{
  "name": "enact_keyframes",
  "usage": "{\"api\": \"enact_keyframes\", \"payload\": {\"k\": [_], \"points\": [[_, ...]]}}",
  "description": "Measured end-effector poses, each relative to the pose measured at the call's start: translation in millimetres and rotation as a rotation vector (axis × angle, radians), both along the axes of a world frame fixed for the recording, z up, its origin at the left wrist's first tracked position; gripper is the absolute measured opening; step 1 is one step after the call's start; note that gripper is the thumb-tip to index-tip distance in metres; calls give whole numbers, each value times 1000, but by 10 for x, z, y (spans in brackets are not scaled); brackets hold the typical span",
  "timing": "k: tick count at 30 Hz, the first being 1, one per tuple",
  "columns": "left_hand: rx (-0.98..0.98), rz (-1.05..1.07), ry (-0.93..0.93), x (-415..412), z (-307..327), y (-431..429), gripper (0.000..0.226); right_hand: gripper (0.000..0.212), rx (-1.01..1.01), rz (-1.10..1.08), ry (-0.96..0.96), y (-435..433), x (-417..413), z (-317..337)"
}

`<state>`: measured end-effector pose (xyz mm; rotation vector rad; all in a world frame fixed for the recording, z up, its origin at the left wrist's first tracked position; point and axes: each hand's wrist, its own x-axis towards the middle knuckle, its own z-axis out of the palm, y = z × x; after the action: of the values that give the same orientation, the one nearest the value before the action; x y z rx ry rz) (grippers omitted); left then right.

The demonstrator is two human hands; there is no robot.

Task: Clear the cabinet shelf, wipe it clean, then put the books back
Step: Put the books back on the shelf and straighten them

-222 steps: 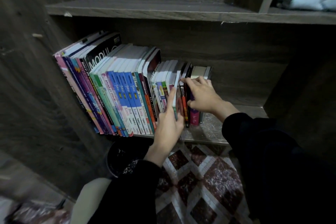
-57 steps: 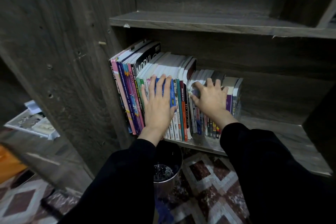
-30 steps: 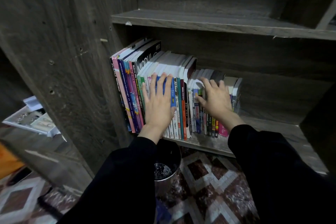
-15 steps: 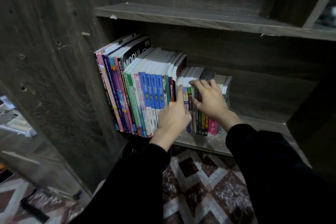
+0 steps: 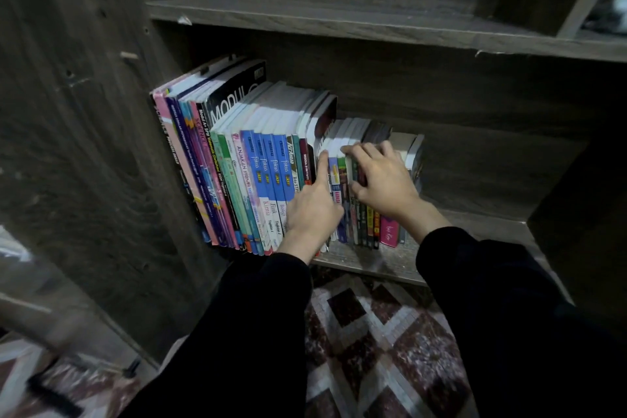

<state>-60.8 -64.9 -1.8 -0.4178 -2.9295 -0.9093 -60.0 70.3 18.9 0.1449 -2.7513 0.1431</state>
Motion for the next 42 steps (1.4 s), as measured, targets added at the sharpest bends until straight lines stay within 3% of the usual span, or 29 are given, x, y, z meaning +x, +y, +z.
{"api": "enact_keyframes", "payload": {"k": [6,10,12,16,21,25,27,30,37,42], "points": [[76,29,31,227,-51,-47,83,61,-9,-2,1,4,-1,-18],[-5,67,265,275,13,-131,51,62,-3,-2,-2,3,-4,-26],[-57,65,348,210,74,-151,49,62,-6,-4,-5,4,-10,-26],[-134,52,314,211,23,-131,53,62,-8,-15,1,1,-11,-24],[-52,74,313,293,-88,-183,52,62,-1,-2,-19,10,10,3],[102,39,297,427,-228,-298,35,63,4,-2,-44,19,29,21],[207,-23,240,356,-270,-299,46,64,16,0,-58,17,34,30],[188,-82,160,229,-220,-216,72,65,25,7,-72,39,31,55],[156,-16,116,465,-117,-267,71,69,-172,-5,-144,108,35,54],[317,6,47,509,-151,-331,73,56,-367,26,-210,103,32,168]]}}
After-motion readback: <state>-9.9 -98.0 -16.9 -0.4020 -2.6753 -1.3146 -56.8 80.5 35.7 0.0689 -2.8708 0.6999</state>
